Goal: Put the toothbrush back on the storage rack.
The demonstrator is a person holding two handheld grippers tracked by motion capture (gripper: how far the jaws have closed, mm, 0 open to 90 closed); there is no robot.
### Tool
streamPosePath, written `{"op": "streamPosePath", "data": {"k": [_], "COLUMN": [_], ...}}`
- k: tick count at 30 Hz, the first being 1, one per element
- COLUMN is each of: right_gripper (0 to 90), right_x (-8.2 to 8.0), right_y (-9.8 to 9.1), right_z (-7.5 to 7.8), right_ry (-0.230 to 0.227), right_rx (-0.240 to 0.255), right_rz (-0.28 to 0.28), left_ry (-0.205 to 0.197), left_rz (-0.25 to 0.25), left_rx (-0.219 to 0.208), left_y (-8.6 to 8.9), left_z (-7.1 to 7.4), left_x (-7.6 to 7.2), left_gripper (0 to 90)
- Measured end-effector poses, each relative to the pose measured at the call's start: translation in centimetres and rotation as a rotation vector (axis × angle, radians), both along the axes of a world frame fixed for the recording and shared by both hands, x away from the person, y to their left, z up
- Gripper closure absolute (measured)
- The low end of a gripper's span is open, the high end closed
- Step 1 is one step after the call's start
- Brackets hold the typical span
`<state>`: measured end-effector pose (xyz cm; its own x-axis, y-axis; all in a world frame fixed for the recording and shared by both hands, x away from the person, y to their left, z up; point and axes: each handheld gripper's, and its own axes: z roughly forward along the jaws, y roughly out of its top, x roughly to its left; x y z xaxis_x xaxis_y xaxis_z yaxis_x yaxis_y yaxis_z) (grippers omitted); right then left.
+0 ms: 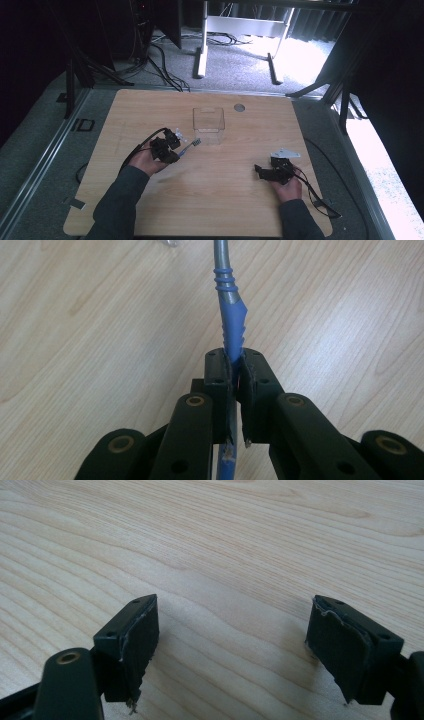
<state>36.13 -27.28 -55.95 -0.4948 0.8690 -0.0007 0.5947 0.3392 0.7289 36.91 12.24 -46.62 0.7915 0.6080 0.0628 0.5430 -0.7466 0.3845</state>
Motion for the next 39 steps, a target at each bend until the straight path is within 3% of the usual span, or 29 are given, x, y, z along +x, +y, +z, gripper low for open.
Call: {"op": "streamPosePath", "data": {"k": [23, 39], "right_gripper": [20.7, 20.7], "right_x": [0.0, 0.0], "right_y": [0.0, 0.0], "right_z": [0.0, 0.0], "right_ry": [0.000, -0.002], "right_rx": [-0.001, -0.002], "right_rz": [0.001, 0.003], "left_ry": [-0.089, -0.114], "left_rz": [0.055, 0.069], "left_rx": [-0.076, -0.127], "left_y": [0.7, 0.9], "left_z": [1.6, 2.2], "left_x": [-0.3, -0.4], "left_gripper": [83.5, 83.6]}}
